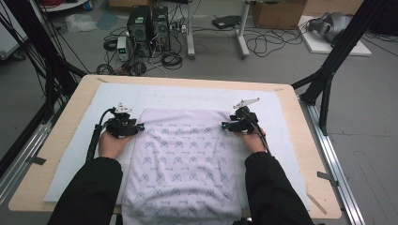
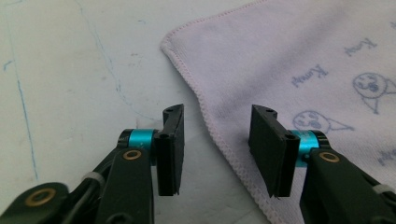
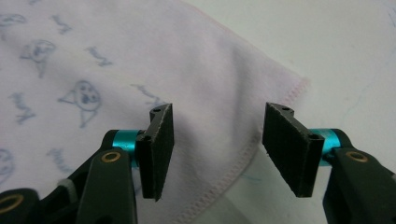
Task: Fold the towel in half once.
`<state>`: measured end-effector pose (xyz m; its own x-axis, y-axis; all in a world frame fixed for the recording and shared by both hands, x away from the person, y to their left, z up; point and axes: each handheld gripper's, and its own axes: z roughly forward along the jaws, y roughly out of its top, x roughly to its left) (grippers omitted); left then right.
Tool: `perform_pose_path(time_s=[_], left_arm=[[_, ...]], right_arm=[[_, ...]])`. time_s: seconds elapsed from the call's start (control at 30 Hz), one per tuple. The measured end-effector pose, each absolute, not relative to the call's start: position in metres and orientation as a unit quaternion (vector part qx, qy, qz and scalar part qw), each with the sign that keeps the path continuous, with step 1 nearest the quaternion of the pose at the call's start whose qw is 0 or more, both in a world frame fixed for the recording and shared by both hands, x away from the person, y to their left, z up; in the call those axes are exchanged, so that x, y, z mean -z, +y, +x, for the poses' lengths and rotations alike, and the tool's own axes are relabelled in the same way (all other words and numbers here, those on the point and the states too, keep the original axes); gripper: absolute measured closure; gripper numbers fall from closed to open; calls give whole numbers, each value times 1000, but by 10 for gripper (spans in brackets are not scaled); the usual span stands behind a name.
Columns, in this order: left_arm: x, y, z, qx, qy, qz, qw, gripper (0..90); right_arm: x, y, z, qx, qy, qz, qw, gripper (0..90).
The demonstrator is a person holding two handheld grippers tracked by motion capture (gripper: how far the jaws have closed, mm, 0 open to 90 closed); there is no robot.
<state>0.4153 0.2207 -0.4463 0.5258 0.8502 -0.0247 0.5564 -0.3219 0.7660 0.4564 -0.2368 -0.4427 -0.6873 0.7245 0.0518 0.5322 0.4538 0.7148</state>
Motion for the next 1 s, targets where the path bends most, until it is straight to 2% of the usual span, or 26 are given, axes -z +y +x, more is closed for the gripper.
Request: perform_pose_path(time_s=[0.07, 0.1, 0.2, 0.27, 0.4, 0.53, 0.77, 0.93, 1.0], left_arm=[[447, 218, 415, -196, 441, 790, 378, 646], [447, 217, 415, -195, 436, 792, 380, 709], [445, 212, 415, -194, 429, 798, 375, 849], [443, 208, 415, -203, 425, 805, 362, 866], [436, 214, 413, -189, 426, 800, 378, 871], [418, 228, 404, -176, 419, 781, 428, 873], [393, 244, 367, -150, 378, 779, 477, 873], [405, 251, 319, -128, 346, 795, 482, 870], [413, 253, 308, -112, 341, 808, 466, 823]], right_arm=[[444, -236, 457, -364, 843, 374, 132, 466], [444, -235, 457, -364, 843, 372, 134, 507], [444, -235, 456, -372, 845, 366, 119, 720], [444, -233, 456, -378, 849, 353, 105, 816], [439, -232, 453, -382, 853, 342, 93, 834], [415, -241, 443, -428, 837, 328, 92, 837], [376, -259, 404, -478, 823, 297, 79, 835], [380, -269, 357, -487, 826, 277, 57, 832], [390, -270, 340, -467, 840, 272, 36, 808]])
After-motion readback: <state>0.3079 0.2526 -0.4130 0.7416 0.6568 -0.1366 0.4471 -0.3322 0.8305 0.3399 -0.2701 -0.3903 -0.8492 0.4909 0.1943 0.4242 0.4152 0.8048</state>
